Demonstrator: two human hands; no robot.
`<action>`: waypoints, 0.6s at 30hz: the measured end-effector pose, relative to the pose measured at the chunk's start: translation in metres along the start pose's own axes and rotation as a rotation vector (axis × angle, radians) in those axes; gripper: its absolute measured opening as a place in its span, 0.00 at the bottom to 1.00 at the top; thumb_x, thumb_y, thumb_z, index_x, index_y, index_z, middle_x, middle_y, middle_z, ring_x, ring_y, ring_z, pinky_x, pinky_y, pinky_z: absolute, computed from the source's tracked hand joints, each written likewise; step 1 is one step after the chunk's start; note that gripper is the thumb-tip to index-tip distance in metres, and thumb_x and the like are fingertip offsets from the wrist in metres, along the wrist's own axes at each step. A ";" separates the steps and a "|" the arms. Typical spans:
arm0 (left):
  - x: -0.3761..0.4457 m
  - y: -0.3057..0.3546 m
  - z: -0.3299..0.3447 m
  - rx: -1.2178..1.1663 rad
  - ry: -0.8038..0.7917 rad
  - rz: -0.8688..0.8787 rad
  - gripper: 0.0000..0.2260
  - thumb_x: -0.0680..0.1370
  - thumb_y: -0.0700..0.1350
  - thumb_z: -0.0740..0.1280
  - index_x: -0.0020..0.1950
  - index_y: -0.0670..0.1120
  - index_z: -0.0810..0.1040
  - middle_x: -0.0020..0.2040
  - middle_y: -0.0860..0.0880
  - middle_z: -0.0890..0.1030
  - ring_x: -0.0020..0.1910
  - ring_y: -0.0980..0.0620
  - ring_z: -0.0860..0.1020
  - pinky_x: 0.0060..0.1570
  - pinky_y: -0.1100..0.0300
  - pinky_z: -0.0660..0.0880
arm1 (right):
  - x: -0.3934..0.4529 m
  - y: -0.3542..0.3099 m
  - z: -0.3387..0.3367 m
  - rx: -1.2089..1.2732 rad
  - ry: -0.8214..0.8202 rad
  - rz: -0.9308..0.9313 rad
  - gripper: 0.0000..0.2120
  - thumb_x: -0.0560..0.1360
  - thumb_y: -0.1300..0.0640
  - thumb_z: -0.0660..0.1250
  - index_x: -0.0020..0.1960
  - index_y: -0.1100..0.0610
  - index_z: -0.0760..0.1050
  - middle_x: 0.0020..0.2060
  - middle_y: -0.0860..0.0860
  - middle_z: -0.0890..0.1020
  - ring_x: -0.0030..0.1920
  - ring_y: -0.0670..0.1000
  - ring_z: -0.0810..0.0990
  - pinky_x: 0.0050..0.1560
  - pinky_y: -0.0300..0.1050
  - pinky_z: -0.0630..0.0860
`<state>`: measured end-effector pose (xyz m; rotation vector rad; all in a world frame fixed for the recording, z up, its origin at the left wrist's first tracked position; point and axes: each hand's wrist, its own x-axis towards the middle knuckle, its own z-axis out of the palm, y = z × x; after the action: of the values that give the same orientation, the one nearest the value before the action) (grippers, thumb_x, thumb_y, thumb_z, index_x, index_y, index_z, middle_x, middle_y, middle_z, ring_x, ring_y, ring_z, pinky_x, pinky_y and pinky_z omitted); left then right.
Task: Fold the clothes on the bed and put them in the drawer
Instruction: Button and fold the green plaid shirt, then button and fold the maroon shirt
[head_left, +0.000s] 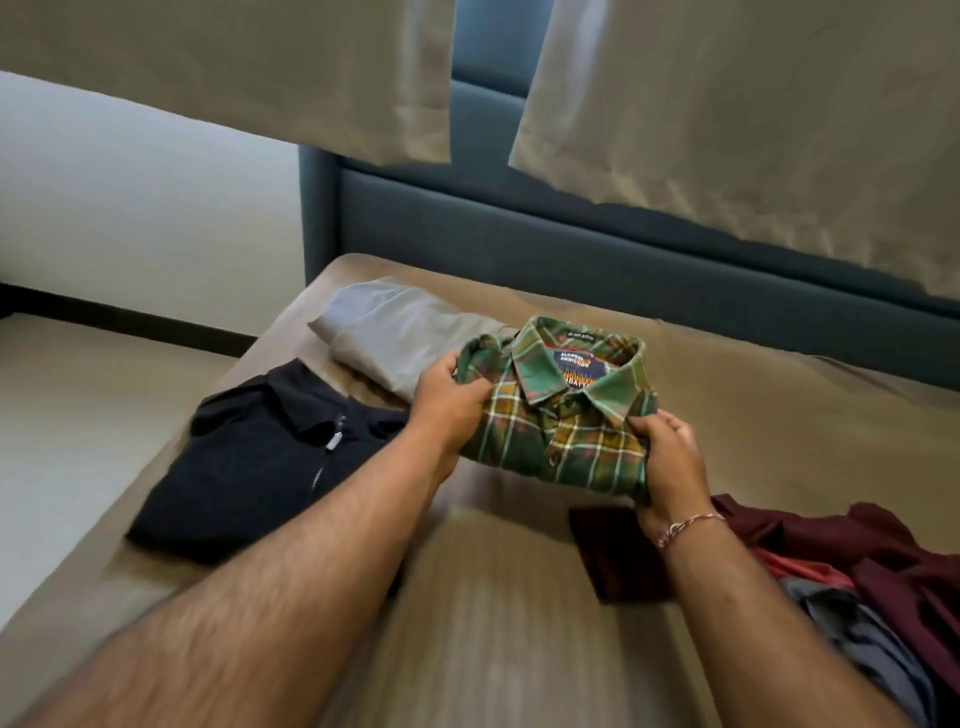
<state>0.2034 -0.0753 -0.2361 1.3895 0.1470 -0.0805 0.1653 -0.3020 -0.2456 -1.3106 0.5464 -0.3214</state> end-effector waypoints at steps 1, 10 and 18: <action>0.020 -0.002 0.018 -0.043 -0.005 0.001 0.11 0.80 0.36 0.67 0.60 0.48 0.80 0.50 0.44 0.87 0.47 0.44 0.87 0.51 0.40 0.85 | 0.022 -0.004 -0.001 0.025 -0.025 -0.010 0.27 0.70 0.56 0.71 0.68 0.57 0.73 0.59 0.63 0.83 0.55 0.64 0.86 0.54 0.66 0.83; 0.067 -0.121 0.087 1.398 -0.080 0.792 0.28 0.84 0.61 0.52 0.84 0.57 0.56 0.85 0.49 0.56 0.84 0.47 0.55 0.78 0.36 0.54 | 0.084 0.074 -0.030 -1.398 -0.169 -0.671 0.35 0.80 0.33 0.47 0.84 0.45 0.51 0.83 0.54 0.57 0.80 0.57 0.61 0.77 0.57 0.65; 0.084 -0.168 0.090 1.472 -0.039 0.766 0.33 0.83 0.63 0.52 0.86 0.55 0.48 0.86 0.46 0.45 0.85 0.46 0.45 0.78 0.31 0.47 | 0.096 0.104 -0.024 -1.750 -0.102 -0.546 0.34 0.82 0.35 0.47 0.85 0.46 0.46 0.84 0.53 0.54 0.79 0.60 0.63 0.70 0.66 0.69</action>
<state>0.2672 -0.1915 -0.3964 2.8027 -0.6157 0.5290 0.2240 -0.3470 -0.3687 -3.1722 0.2822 -0.1597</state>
